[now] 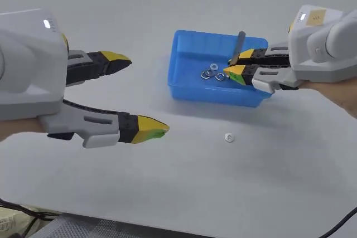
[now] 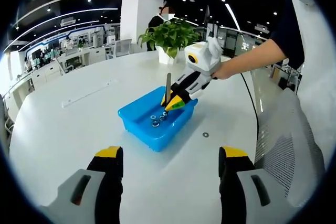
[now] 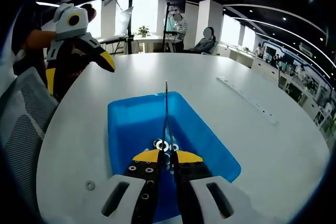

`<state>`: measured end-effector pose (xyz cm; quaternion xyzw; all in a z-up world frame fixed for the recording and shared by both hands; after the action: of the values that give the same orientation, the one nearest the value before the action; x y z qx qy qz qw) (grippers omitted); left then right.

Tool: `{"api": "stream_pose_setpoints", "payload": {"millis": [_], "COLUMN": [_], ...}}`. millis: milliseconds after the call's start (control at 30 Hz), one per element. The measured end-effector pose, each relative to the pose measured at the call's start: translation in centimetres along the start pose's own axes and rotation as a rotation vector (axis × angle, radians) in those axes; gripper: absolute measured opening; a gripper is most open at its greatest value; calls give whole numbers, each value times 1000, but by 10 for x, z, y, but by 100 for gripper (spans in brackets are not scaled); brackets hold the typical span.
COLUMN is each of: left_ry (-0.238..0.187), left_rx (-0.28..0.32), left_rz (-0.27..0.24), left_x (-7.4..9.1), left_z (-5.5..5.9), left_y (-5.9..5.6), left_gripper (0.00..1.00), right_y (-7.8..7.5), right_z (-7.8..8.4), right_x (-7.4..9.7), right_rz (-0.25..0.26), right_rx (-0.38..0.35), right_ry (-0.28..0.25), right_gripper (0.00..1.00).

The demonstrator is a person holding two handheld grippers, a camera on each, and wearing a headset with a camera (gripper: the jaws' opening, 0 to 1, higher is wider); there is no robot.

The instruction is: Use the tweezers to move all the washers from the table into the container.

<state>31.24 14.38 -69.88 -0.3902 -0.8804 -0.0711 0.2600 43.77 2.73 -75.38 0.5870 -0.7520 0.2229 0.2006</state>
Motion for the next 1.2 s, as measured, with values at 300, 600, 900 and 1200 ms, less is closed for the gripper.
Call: {"api": "stream_pose_setpoints", "payload": {"millis": [300, 600, 900, 1200], "left_ry": [-26, -122, -122, -124], "left_rx": [-40, -119, -152, -152], "left_rz": [19, 83, 174, 253], "left_x": [-16, -53, -89, -113], "left_z": [-22, -73, -87, -91], "left_y": [4, 9, 12, 21], "left_gripper": [81, 77, 71, 46], "right_y": [1, 1, 0, 2], "right_z": [1, 0, 0, 0], "right_x": [2, 4, 4, 4], "right_rz": [5, 7, 13, 2], "right_rx": [1, 3, -9, 4], "right_ry": [-6, -13, -27, -27], "right_gripper": [10, 10, 10, 10]}}
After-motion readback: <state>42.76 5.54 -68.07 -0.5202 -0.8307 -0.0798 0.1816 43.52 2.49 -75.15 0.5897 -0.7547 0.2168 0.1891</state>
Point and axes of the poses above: the centre of the closed fingertips' face, and the gripper's own axes: x roughly backward along the fingers, y roughly to its left, z roughly out of its underside, the point moved 3 cm from there along x, roughly backward along the fingers, and after that the axes turned 2 degrees about z, right-handed, at the moved point
